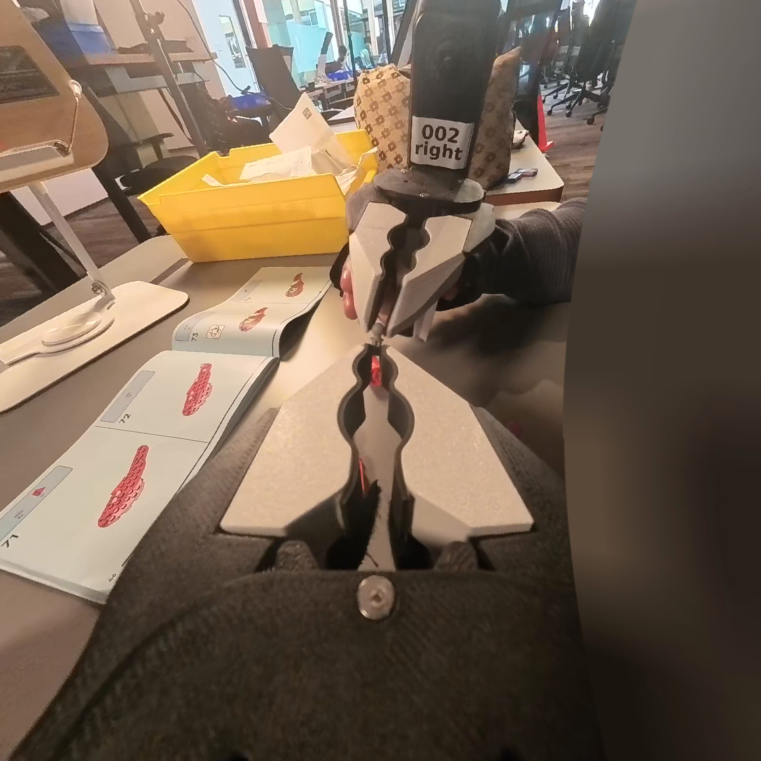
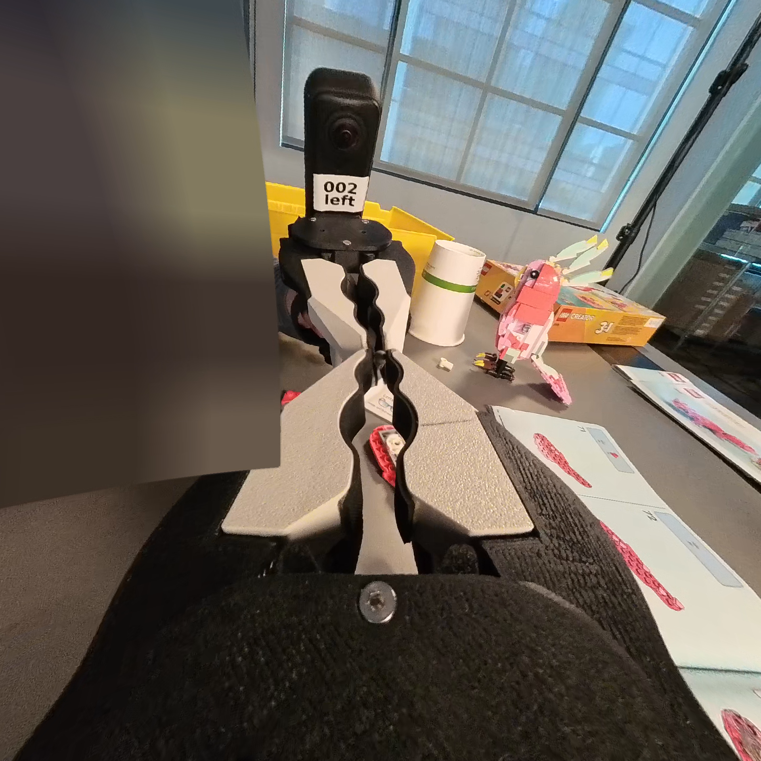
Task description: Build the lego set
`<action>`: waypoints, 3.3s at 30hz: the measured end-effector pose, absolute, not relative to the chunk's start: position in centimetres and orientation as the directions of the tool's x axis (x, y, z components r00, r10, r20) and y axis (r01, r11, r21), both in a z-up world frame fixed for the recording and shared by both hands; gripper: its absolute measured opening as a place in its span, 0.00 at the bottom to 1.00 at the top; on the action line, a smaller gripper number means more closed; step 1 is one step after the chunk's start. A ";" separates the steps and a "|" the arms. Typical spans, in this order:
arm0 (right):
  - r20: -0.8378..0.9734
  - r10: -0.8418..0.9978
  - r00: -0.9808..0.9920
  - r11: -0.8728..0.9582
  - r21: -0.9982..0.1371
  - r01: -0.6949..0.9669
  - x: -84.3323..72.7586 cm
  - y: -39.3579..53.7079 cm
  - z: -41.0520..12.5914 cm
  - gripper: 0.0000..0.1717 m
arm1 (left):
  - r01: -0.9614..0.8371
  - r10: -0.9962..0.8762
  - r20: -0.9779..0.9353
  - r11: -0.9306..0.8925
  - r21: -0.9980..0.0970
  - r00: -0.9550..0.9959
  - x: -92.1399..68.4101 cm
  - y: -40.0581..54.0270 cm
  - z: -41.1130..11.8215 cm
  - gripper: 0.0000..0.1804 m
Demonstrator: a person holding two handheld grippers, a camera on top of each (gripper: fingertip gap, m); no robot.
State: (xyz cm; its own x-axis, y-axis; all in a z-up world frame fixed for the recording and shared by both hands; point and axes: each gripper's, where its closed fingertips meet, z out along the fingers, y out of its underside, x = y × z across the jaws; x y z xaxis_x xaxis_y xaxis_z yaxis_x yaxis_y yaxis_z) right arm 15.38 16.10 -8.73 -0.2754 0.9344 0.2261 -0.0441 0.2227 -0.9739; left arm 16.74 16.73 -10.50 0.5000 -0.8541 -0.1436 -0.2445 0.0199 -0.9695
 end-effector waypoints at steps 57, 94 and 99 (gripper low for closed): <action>0.276 0.933 -0.231 0.343 -0.879 0.333 14.5 18.0 -14.1 0.01 | -0.554 -0.743 -0.261 -0.174 -0.814 0.616 14.9 19.0 -16.1 0.22; 0.333 0.938 0.096 0.300 -0.919 0.256 12.5 20.3 -11.4 0.01 | -0.548 -0.489 -0.451 -0.067 -0.834 0.746 12.6 21.4 -13.0 0.22; 0.560 0.820 0.118 0.516 -0.813 0.271 12.6 19.8 -10.7 0.01 | -0.606 -0.441 -0.547 0.010 -0.796 0.711 12.8 21.2 -12.1 0.22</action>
